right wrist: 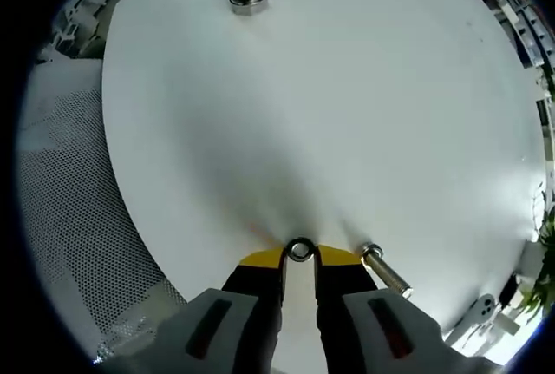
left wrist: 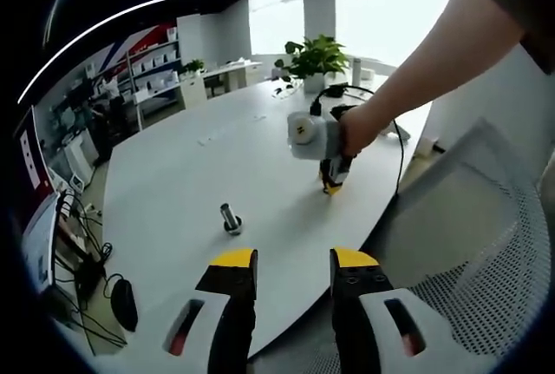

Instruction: Place the washer onto the threaded stud by aligning its center hole with the stud, sliding it down to the base, and recovering from edge contact or off-axis alignment until the washer reaches the visible bottom stop.

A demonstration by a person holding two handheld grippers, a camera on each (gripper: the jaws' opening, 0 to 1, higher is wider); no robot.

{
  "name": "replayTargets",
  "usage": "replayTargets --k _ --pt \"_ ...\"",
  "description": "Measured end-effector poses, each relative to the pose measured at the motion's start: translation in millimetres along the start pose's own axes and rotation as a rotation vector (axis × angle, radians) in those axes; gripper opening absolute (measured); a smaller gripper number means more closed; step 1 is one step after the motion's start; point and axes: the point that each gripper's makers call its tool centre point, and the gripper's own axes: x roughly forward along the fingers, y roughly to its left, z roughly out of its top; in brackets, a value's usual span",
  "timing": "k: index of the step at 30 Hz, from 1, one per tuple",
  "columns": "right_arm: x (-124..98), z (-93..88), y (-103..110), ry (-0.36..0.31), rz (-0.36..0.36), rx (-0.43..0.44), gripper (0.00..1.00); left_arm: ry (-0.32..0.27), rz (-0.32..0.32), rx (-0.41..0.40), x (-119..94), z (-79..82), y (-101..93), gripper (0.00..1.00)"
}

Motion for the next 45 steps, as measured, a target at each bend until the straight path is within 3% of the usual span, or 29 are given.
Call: replayTargets --k 12,14,19,30,35,45 --pt "1.2 -0.1 -0.5 -0.059 0.0 0.051 0.15 -0.006 -0.007 0.003 0.5 0.8 -0.8 0.32" --pt "0.6 1.0 -0.7 -0.063 -0.001 0.116 0.15 -0.007 -0.004 0.001 0.3 0.7 -0.1 0.32" --pt "-1.1 0.1 -0.4 -0.091 -0.004 0.127 0.15 -0.011 -0.003 0.003 0.1 1.4 -0.1 0.31" --pt "-2.5 -0.3 0.5 -0.155 -0.035 0.114 0.15 -0.016 -0.017 0.002 -0.3 2.4 -2.7 0.31" --pt "-3.7 0.8 0.8 -0.165 -0.078 0.023 0.14 -0.022 -0.017 0.0 -0.8 3.1 -2.6 0.31" --pt "-8.3 -5.3 -0.6 -0.164 -0.073 0.044 0.13 -0.037 -0.019 0.0 -1.8 6.0 -3.5 0.32"
